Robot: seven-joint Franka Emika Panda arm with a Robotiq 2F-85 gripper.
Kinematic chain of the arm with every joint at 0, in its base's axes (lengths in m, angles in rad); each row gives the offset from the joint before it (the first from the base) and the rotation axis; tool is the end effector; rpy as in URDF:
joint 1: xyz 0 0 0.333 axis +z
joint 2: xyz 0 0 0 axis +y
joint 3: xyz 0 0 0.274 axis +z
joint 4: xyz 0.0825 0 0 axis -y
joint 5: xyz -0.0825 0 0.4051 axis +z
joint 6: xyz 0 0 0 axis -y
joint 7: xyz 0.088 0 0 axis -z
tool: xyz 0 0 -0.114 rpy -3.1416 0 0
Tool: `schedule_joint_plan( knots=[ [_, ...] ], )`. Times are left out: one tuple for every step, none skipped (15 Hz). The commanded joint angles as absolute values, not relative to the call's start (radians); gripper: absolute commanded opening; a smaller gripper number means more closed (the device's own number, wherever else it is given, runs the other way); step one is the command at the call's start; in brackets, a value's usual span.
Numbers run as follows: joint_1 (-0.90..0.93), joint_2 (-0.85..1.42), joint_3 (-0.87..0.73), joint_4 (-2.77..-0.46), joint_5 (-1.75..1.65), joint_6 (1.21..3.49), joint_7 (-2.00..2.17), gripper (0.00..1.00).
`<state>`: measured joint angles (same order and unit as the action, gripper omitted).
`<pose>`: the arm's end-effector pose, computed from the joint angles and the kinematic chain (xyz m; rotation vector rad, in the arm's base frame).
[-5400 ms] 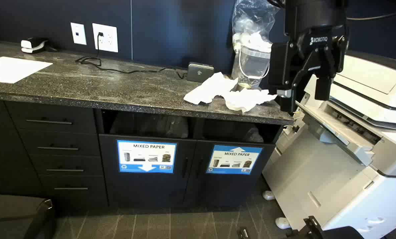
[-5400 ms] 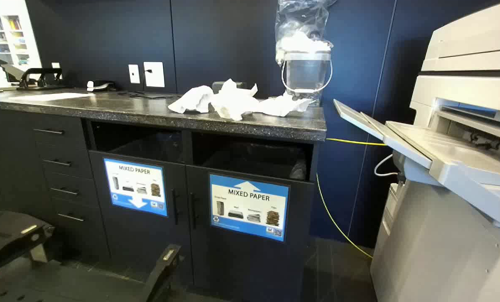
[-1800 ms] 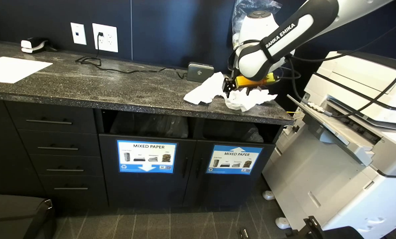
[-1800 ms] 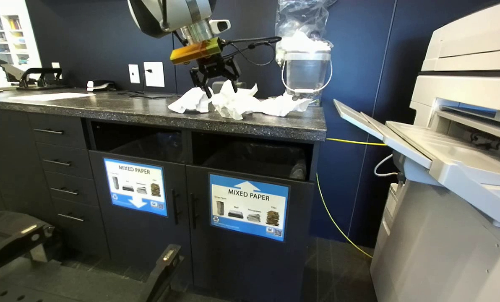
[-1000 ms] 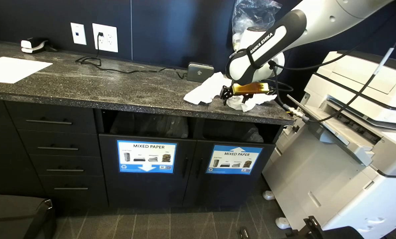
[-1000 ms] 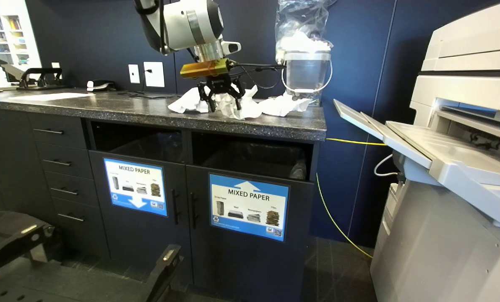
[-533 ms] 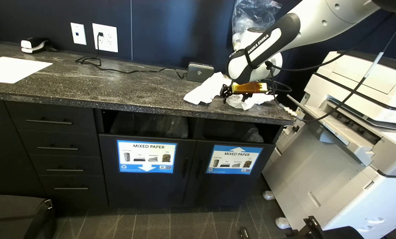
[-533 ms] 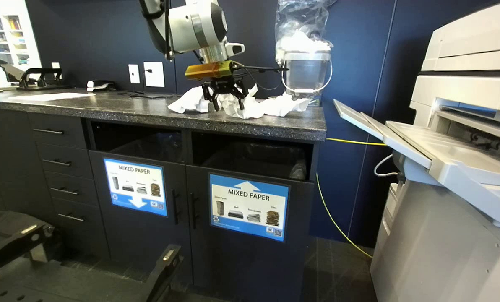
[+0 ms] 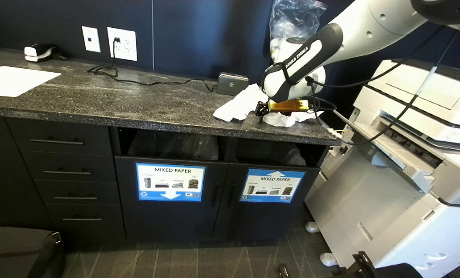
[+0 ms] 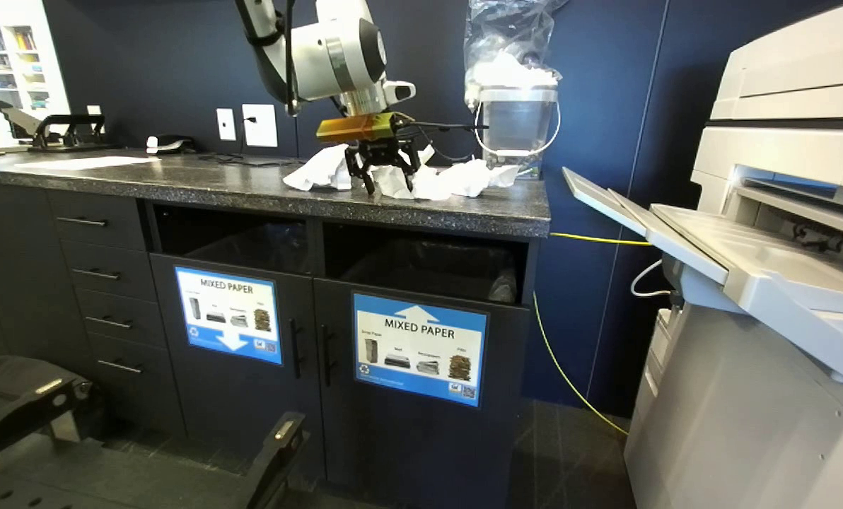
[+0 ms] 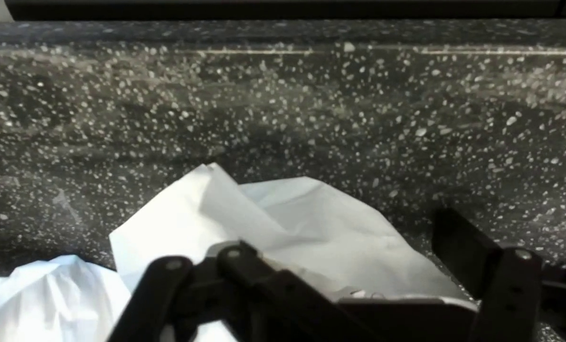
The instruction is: Pick up two pieces of paper from the countertop and put them in the right bin.
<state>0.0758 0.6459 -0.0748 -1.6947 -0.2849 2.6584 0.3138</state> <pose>0.6977 0.0122 0.1987 2.9360 -0.0861 0.5089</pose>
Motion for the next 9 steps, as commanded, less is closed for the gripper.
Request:
schedule_joint_plan(
  knots=[
    [0.094,0.68,-0.1,-1.653,-0.248,2.676,0.287,0.59],
    [0.094,0.679,-0.101,-1.651,-0.247,2.675,0.287,0.5],
    [0.095,0.68,-0.101,-1.647,-0.247,2.674,0.287,0.43],
    [0.096,0.681,-0.103,-1.646,-0.248,2.674,0.289,0.36],
    [0.096,0.68,-0.104,-1.645,-0.248,2.672,0.288,0.28],
    [0.099,0.681,-0.106,-1.644,-0.249,2.668,0.29,0.21],
    [0.102,0.682,-0.108,-1.643,-0.251,2.661,0.29,0.13],
    [0.105,0.683,-0.111,-1.638,-0.253,2.64,0.288,0.07],
    [0.109,0.683,-0.115,-1.636,-0.257,2.617,0.285,0.07]
  ],
)
